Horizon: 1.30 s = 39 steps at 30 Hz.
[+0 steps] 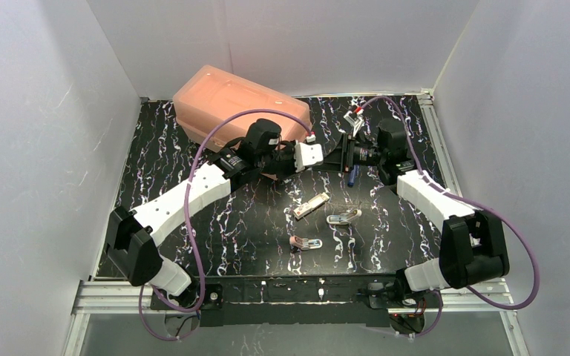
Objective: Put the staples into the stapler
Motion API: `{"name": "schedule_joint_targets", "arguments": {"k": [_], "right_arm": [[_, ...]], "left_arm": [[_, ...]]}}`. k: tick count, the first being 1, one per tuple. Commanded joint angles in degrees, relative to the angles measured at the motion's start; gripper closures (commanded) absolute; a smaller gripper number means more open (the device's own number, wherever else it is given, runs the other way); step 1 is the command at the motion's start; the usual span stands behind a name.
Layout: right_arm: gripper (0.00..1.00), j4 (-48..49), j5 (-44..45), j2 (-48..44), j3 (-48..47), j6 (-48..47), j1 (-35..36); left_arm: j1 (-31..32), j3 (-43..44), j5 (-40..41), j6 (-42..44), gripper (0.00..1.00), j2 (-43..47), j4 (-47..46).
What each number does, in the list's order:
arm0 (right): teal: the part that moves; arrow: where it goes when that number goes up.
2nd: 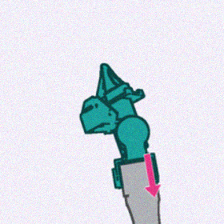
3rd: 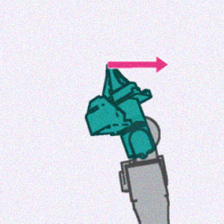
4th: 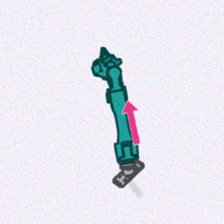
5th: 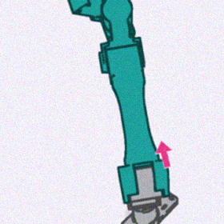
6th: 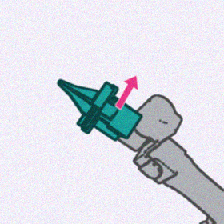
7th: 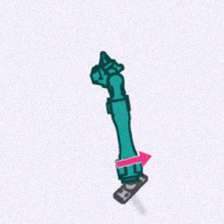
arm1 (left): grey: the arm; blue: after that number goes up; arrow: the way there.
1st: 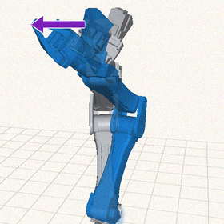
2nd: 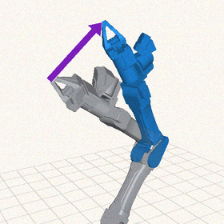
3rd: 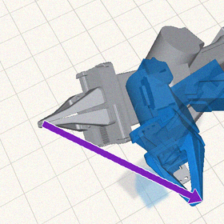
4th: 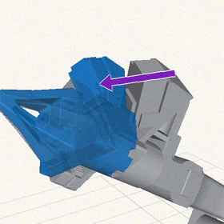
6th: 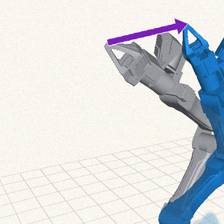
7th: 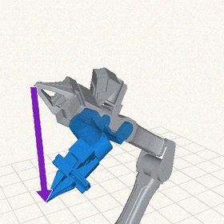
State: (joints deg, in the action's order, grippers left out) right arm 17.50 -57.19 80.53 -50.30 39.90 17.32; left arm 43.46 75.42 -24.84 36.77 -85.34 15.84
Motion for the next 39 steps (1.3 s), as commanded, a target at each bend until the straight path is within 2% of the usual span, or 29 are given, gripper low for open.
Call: {"name": "schedule_joint_targets", "arguments": {"k": [1,5,11,14,21,24,28,33,39], "right_arm": [[0.43,-10.42,-2.45,-3.98,-6.34,-16.43,-0.64],[0.43,-24.04,-4.92,-6.44,-11.73,-34.87,-0.75],[0.47,-32.90,-7.22,-9.23,-13.72,-50.03,-0.22],[0.48,-37.92,-7.48,-9.85,-15.19,-55.86,0.10],[0.46,-59.58,-3.25,-12.91,-21.89,-80.58,0.21],[0.45,-63.42,-2.23,-14.57,-22.71,-86.01,0.33],[0.45,-68.09,-0.18,-15.91,-23.81,-92.83,1.44],[0.45,-69.34,4.64,-15.26,-25.58,-96.31,4.59],[0.46,-67.71,11.81,-13.15,-25.65,-97.04,11.61]], "left_arm": [[-1.02,-1.64,-3.36,-5.51,1.00,4.15,-0.32],[-2.82,-2.42,-10.11,-13.20,1.00,5.59,1.92],[-3.97,-2.91,-24.44,-28.54,1.00,4.53,5.58],[-4.47,-2.40,-30.82,-38.33,1.00,2.75,4.74],[-7.61,-2.83,-41.73,-61.08,1.00,-1.48,-3.61],[-8.65,-4.21,-45.39,-69.70,1.00,-2.80,-9.81],[-8.99,-2.61,-48.57,-74.59,1.00,-5.86,-10.12],[-9.01,-2.24,-52.61,-84.71,1.00,-10.02,-17.58],[-9.01,-1.54,-53.95,-86.65,1.00,-12.68,-19.18]]}}
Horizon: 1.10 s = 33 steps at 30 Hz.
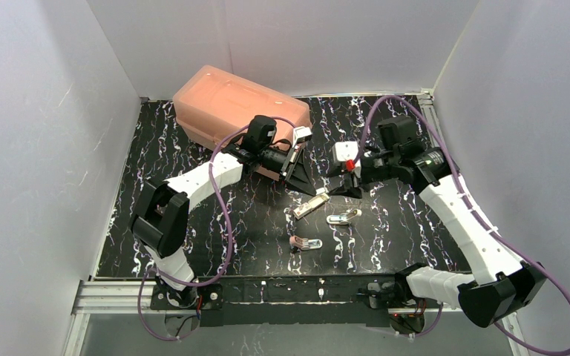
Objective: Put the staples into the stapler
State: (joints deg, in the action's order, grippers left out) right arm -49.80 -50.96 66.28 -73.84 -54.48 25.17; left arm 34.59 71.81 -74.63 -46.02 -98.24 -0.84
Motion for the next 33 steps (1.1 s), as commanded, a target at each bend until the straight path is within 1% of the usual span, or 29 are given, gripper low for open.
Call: {"name": "schedule_joint_targets", "arguments": {"k": [1,7,11,25,33], "right_arm": [[0.46,-0.40,6.51,1.35,-2.03,-2.92,4.60],[0.45,0.32,9.68,2.08,-1.35,-3.94,7.54],[0.49,1.07,9.98,2.12,-1.11,-3.84,8.10],[0.59,1.55,7.70,1.31,-0.28,-2.65,8.43],[0.62,1.63,7.29,1.31,0.12,-2.56,8.82]], "left_arm": [[-0.14,2.06,-4.29,-3.93,1.00,0.06,-2.50],[-0.12,2.00,-5.35,-3.41,1.00,-0.22,-2.50],[-0.08,1.77,-6.04,-3.14,1.00,-0.08,-2.51],[-0.11,2.00,-6.06,-3.45,1.00,-0.33,-2.50],[-0.13,1.97,-5.99,-3.61,1.00,-0.45,-2.54]]}}
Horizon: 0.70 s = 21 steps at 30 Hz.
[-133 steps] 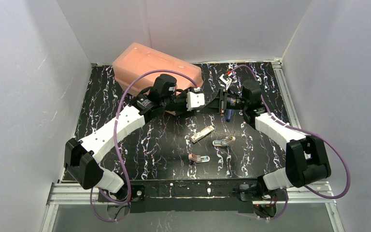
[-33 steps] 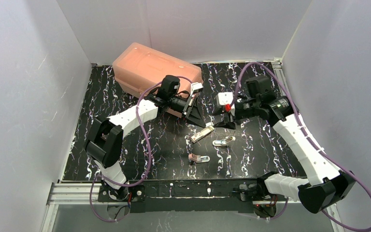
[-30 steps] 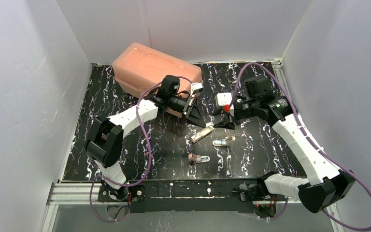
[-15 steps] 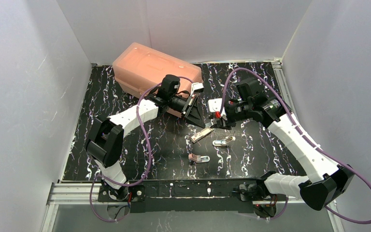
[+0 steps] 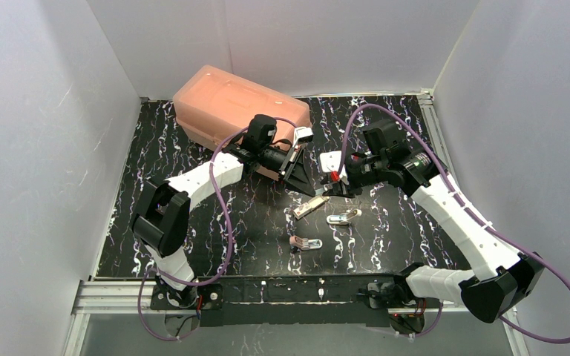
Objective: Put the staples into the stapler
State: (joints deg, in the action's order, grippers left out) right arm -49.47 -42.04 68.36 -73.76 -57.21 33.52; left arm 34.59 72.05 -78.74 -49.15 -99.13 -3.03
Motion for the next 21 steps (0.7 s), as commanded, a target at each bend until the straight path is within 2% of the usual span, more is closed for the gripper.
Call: {"name": "schedule_joint_targets", "arguments": {"k": [1,10,18,19,21], "right_arm": [[0.62,1.39,-1.64,-0.77,0.09,0.17,0.54],[0.68,1.45,-1.29,-0.71,0.36,0.08,1.07],[0.81,1.57,-1.28,-0.51,0.37,0.30,1.19],[0.82,1.56,-1.21,-0.51,0.43,0.34,1.13],[0.84,1.89,-0.99,-0.63,0.86,0.96,1.13]], "left_arm": [[-0.09,1.77,-1.94,-0.46,1.00,0.46,-0.34],[-0.14,1.80,-1.92,-0.53,1.00,0.26,-0.31],[-0.14,1.47,-1.81,-0.42,1.00,0.34,-0.39],[-0.14,1.31,-1.72,-0.24,0.98,0.43,-0.44],[-0.14,0.98,-1.15,0.87,0.84,0.98,-0.48]]}}
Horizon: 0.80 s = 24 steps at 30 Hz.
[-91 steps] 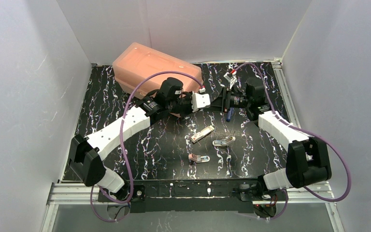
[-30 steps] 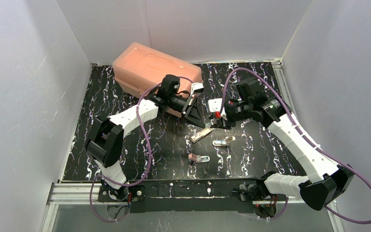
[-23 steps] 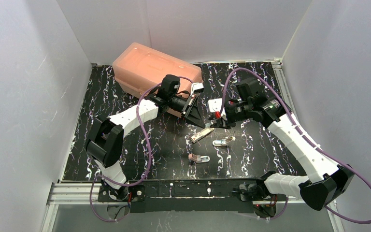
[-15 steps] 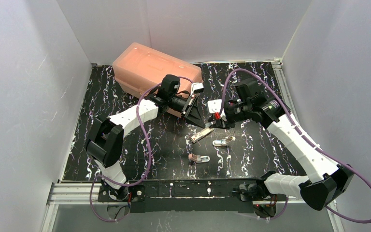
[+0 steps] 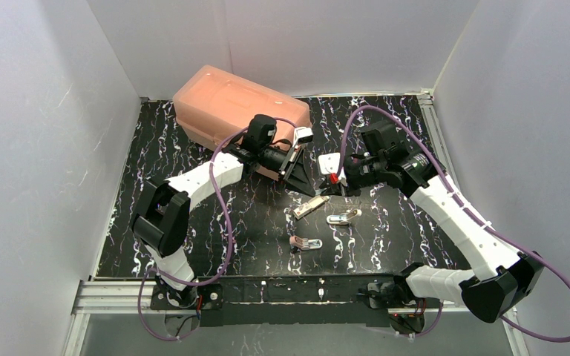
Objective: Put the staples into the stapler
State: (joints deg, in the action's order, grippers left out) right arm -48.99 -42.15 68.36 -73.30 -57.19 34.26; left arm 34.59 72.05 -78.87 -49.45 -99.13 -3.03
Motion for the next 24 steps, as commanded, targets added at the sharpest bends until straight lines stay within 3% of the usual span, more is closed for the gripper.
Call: {"name": "schedule_joint_targets", "arguments": {"k": [1,5,8,11,18,24], "right_arm": [[0.85,1.79,-0.72,-0.74,0.74,1.34,0.39],[0.85,3.63,-0.78,-1.64,3.12,4.16,0.27],[0.86,5.84,-1.72,-2.47,5.96,7.17,-0.17],[0.87,8.30,-1.56,-2.87,9.80,10.96,-0.22],[0.88,16.13,7.20,-1.74,20.38,19.76,2.06],[0.87,21.41,13.88,0.35,26.88,23.55,7.01]], "left_arm": [[-0.09,0.64,-0.49,2.27,0.77,1.42,-0.49],[-0.49,0.60,3.40,12.65,0.48,4.19,4.85],[-1.64,3.17,7.41,25.05,0.37,5.93,15.49],[-3.72,5.09,10.56,32.94,0.33,6.97,22.46],[-9.93,8.83,19.68,42.23,0.30,9.32,32.74],[-11.24,9.24,30.94,51.64,0.25,15.65,36.88]]}}
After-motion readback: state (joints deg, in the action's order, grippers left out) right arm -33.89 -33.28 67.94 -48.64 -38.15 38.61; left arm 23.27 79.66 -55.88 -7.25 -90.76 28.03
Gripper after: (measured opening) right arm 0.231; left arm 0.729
